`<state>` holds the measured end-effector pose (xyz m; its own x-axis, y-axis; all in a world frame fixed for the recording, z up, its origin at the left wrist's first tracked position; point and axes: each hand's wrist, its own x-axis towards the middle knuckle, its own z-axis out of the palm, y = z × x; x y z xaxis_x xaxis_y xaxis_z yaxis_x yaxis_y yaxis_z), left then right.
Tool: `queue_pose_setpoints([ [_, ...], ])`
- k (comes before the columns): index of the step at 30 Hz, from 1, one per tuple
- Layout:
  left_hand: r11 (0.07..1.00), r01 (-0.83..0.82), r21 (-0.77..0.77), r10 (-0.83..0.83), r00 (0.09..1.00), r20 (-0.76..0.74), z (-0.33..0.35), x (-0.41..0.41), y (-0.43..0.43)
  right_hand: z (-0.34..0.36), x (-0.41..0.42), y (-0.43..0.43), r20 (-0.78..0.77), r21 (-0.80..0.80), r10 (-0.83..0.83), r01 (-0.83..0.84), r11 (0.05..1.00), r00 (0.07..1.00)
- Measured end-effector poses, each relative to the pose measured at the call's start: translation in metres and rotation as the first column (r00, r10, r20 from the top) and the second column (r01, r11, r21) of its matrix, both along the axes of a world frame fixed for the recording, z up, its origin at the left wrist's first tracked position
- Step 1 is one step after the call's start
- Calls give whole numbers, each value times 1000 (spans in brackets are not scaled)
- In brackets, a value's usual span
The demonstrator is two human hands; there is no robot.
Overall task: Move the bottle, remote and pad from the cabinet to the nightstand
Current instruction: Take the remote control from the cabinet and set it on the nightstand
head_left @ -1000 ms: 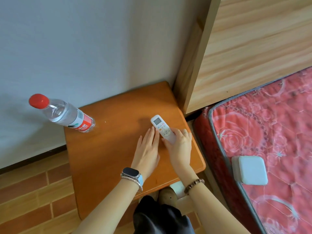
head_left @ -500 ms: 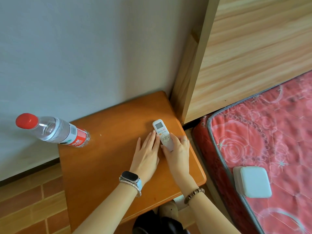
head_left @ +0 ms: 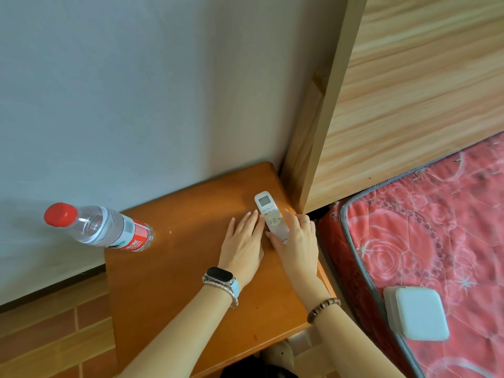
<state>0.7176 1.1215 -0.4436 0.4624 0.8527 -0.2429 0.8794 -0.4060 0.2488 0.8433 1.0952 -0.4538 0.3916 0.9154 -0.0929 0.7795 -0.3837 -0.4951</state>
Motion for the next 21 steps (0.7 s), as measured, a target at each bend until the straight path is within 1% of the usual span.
queue_pose_setpoints([
  [2, 999, -37, -1, 37, 999, -12, 20, -3, -1, 21, 3, -4, 96, 12, 27, -28, 1000, 995],
  [4, 998, -67, 20, 67, 997, -29, 49, -7, -4, 50, 9, -10, 158, 43, 68, -75, 996, 985],
  [8, 992, -120, 33, 121, 992, -44, 127, -18, -21, 121, 21, -30, 257, 108, 171, -205, 973, 951],
  [10, 990, -130, 45, 131, 991, -22, 167, -25, -33, 156, 26, -41, 264, 90, 205, -235, 968, 943],
  [15, 988, -118, 104, 118, 993, 3, 252, -41, -58, 228, 32, -66, 295, -81, 327, -318, 945, 898],
  [19, 977, -166, 130, 167, 986, 2, 300, -55, -71, 275, 35, -84, 255, -122, 363, -342, 932, 896],
  [21, 969, -195, 150, 197, 980, 1, 320, -61, -77, 296, 35, -91, 240, -105, 357, -341, 934, 903],
])
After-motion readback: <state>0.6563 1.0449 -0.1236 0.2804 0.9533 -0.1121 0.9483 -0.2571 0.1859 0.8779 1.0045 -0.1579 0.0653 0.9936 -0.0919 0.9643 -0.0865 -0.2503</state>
